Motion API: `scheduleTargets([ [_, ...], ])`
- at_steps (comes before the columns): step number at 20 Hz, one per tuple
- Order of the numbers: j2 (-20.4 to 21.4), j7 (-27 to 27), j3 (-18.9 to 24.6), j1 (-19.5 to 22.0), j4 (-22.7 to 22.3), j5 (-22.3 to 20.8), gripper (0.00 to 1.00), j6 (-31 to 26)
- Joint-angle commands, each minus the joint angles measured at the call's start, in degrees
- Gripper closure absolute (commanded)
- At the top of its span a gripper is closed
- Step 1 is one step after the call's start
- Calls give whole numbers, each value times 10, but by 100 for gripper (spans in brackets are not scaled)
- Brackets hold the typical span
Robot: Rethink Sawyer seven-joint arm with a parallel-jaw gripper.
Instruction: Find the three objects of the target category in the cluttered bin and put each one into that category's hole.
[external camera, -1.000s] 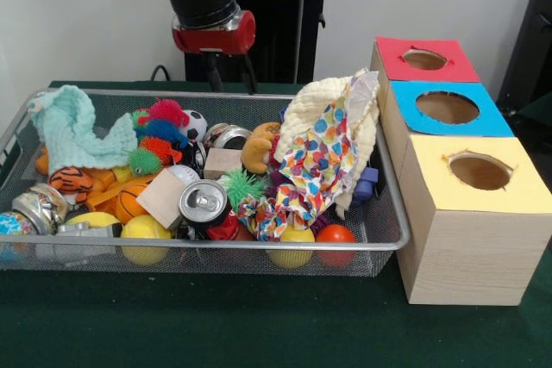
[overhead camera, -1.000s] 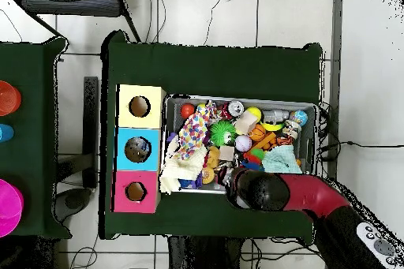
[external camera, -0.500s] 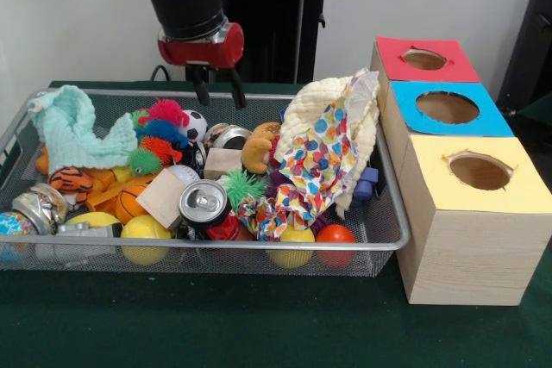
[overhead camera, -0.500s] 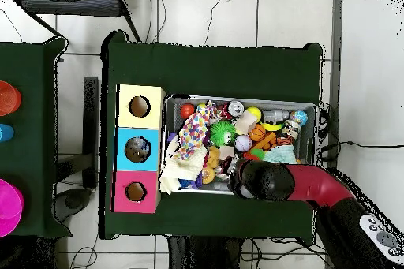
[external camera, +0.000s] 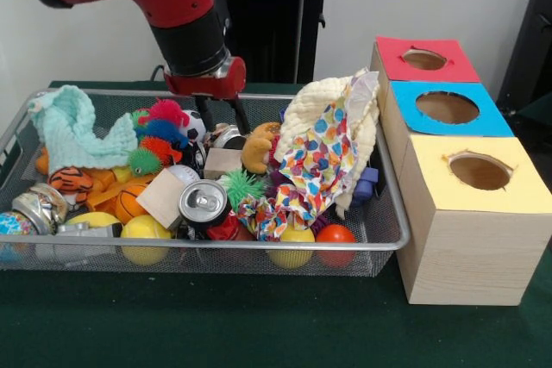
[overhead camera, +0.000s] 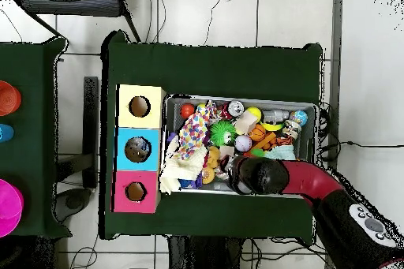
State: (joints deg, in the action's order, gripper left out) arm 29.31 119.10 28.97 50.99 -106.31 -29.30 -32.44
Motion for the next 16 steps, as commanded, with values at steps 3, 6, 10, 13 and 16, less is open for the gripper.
scheduleTargets([
  [3, -52, -33, -56, -20, 89, -70, 0, 4],
  [6, -72, -29, -72, -28, 107, -86, 0, 7],
  [10, -108, -26, -97, -41, 139, -106, 0, 4],
  [13, -129, -31, -110, -47, 164, -117, 0, -1],
  [16, -146, -33, -109, -43, 180, -116, 0, 12],
])
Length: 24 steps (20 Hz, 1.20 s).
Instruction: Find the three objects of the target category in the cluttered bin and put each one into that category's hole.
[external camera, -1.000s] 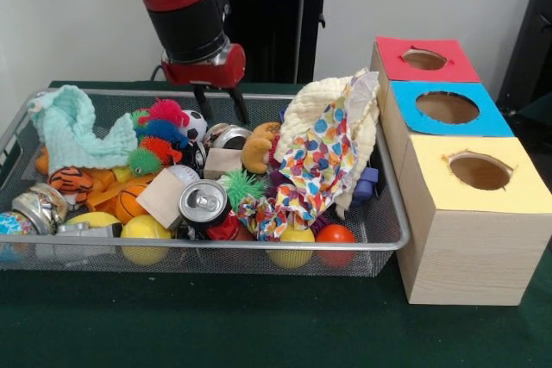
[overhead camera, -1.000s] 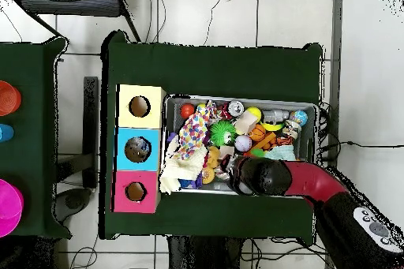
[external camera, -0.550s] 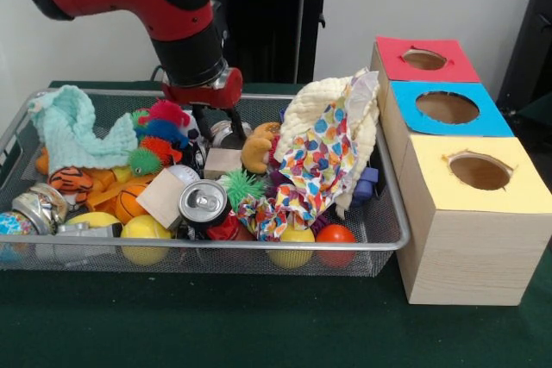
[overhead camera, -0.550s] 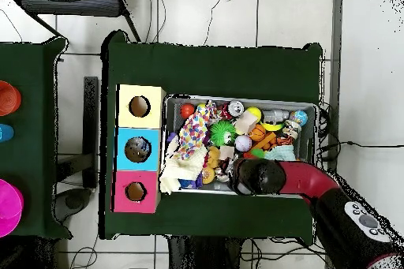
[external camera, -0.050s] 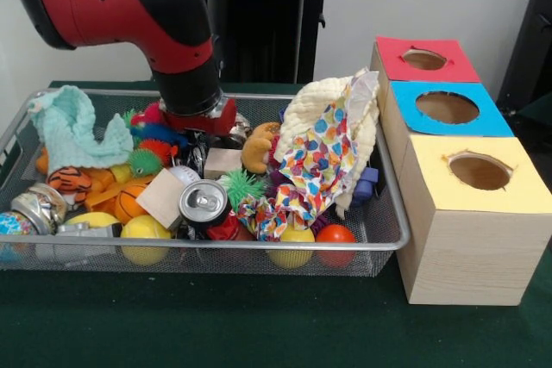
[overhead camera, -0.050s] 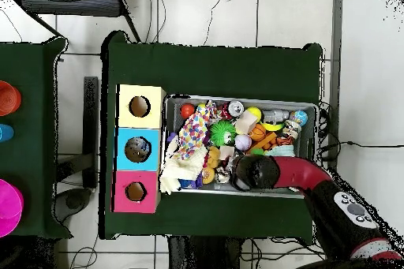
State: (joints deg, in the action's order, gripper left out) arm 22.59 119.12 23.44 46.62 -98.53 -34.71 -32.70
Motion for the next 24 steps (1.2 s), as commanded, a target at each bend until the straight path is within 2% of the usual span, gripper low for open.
scheduleTargets([
  [1, -78, -32, -51, 3, 103, -58, 0, 18],
  [5, -57, -38, -28, 21, 93, -57, 0, 54],
  [13, 11, -40, -20, 7, 105, -101, 0, 104],
  [18, 48, -14, -24, -3, 98, -121, 0, 123],
  [24, 99, -14, -21, -1, 82, -126, 0, 118],
])
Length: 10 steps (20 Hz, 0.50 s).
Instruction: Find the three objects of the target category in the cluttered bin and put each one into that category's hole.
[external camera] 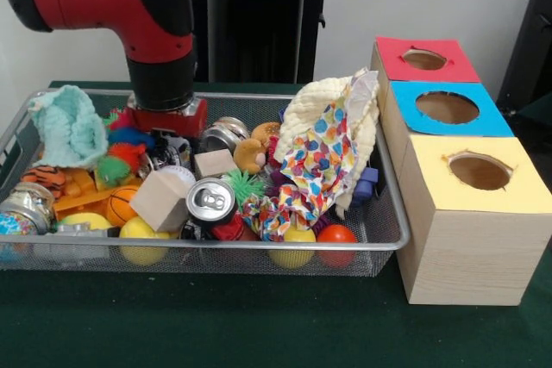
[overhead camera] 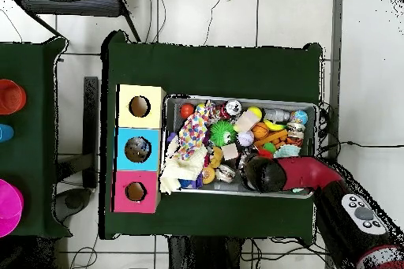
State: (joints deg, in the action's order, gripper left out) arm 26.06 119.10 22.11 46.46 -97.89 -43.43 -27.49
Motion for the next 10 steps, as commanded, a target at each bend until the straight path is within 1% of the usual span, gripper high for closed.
scheduleTargets([
  [1, 68, -11, -8, 2, 72, -41, 0, 71],
  [2, 69, -10, -9, 1, 71, -40, 0, 69],
  [4, 72, 8, -18, -4, 65, -44, 0, 85],
  [6, 62, 24, -29, -12, 62, -48, 0, 99],
  [10, 53, 31, -38, -19, 61, -48, 0, 108],
])
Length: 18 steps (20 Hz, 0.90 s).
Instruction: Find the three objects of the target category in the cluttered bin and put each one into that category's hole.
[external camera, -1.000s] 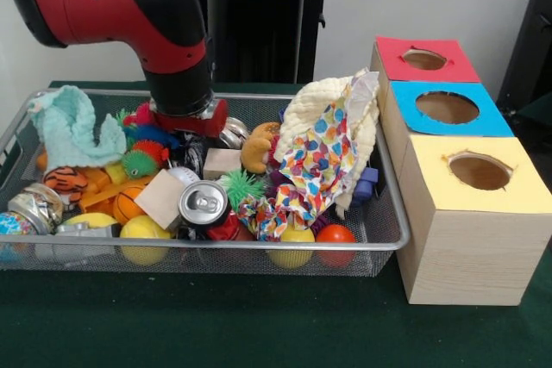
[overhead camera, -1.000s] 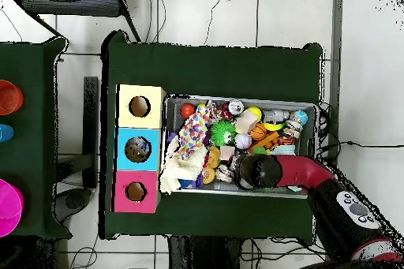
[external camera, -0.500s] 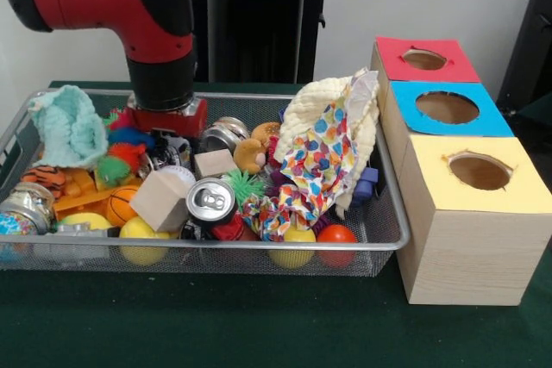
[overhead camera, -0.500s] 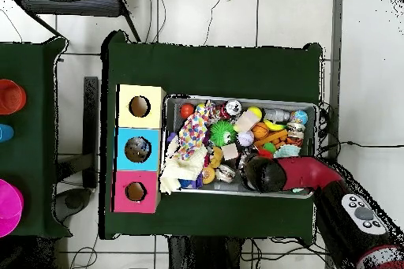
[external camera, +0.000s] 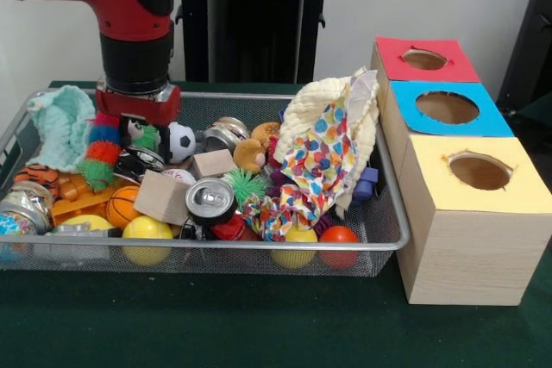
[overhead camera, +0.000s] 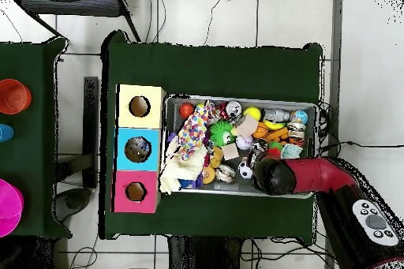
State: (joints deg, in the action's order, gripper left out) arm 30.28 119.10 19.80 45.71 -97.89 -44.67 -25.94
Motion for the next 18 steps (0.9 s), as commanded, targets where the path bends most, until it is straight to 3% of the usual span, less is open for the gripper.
scheduleTargets([
  [1, 9, 35, -19, -15, 62, -38, 0, 102],
  [12, 10, 43, -45, -32, 67, -31, 0, 152],
  [18, 14, 18, -48, -35, 94, -31, 0, 137],
])
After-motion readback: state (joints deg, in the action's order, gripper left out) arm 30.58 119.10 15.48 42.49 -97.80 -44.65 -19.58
